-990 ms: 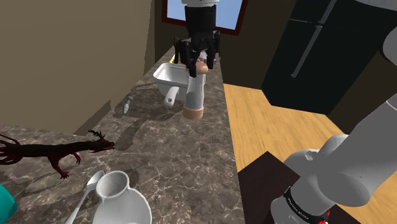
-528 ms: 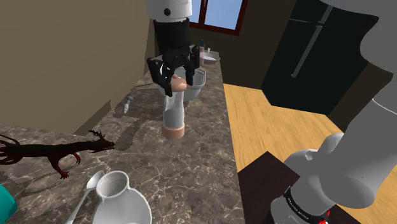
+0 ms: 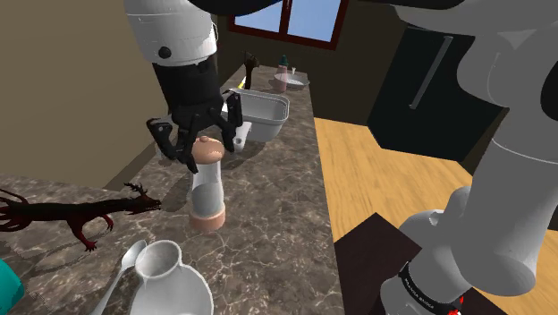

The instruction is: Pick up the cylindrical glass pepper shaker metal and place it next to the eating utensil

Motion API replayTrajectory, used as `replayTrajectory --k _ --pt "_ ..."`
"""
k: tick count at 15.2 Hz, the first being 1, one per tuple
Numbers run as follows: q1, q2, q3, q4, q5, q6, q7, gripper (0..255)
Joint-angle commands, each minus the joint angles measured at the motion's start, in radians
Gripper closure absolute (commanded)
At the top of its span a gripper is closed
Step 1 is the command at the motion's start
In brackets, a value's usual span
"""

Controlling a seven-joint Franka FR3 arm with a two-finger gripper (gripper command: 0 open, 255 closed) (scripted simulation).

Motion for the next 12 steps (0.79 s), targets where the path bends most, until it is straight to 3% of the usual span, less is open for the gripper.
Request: replayTrajectory --k 1,12 --pt "0.045 0.073 0.018 0.058 -0.032 -0.001 0.061 255" --pt "0.029 0.058 0.011 -0.109 -0.025 0.152 0.068 255"
